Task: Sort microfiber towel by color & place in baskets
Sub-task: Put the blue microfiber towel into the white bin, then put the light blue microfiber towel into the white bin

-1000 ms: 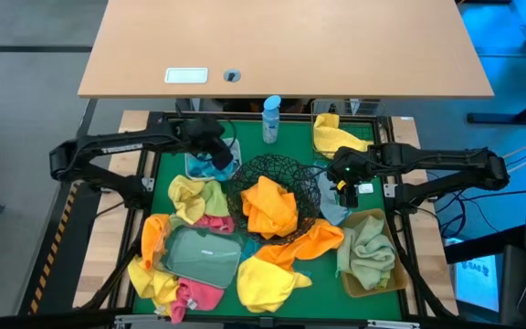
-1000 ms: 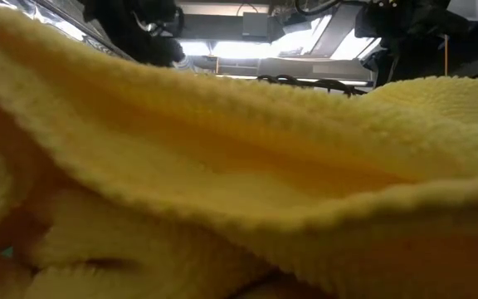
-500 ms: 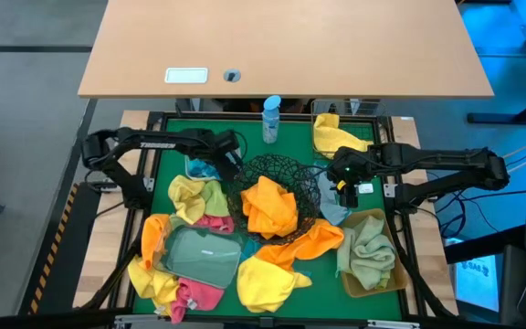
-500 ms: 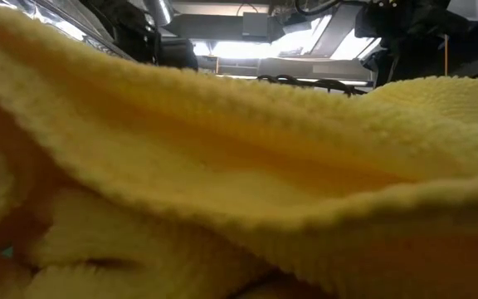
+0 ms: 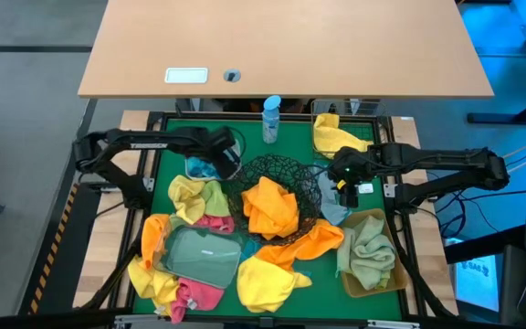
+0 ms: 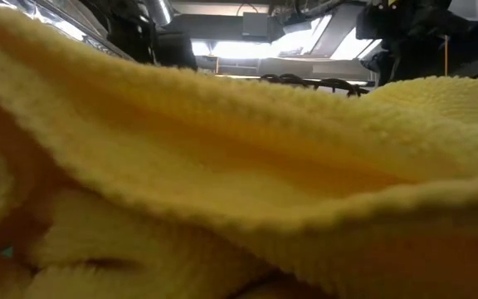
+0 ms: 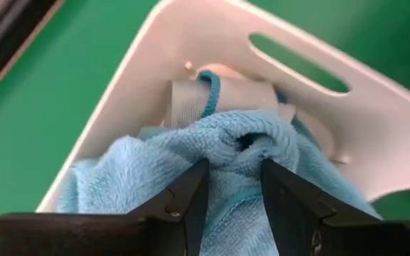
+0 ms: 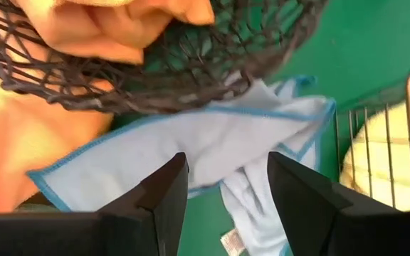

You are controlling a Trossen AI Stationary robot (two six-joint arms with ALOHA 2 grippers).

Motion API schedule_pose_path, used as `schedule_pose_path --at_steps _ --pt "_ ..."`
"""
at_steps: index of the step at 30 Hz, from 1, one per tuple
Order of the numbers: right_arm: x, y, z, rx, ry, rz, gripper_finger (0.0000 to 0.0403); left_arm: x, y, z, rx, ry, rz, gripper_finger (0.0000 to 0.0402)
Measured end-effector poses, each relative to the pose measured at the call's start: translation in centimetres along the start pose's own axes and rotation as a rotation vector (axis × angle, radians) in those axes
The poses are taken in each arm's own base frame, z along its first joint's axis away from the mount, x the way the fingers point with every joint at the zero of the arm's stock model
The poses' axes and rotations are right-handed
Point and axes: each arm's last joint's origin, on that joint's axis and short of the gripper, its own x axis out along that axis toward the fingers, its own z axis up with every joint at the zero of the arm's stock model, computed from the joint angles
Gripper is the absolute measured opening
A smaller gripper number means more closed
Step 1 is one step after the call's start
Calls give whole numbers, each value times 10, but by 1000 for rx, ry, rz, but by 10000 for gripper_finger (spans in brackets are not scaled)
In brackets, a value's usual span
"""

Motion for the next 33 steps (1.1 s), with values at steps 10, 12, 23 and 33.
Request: schedule_pose_path --at_steps 10,12,23,33 --pt "-2 -2 -15 75 142 -71 193 -56 10 -3 -37 -197 -75 124" --pt "-1 -2 -15 76 127 -79 193 -66 10 -5 -34 -234 -94 124" --pt "35 1 -55 109 152 -52 193 -87 -3 -12 11 -311 -162 124" --pt "28 8 -56 132 94 194 193 -88 -5 -13 21 -312 -169 124"
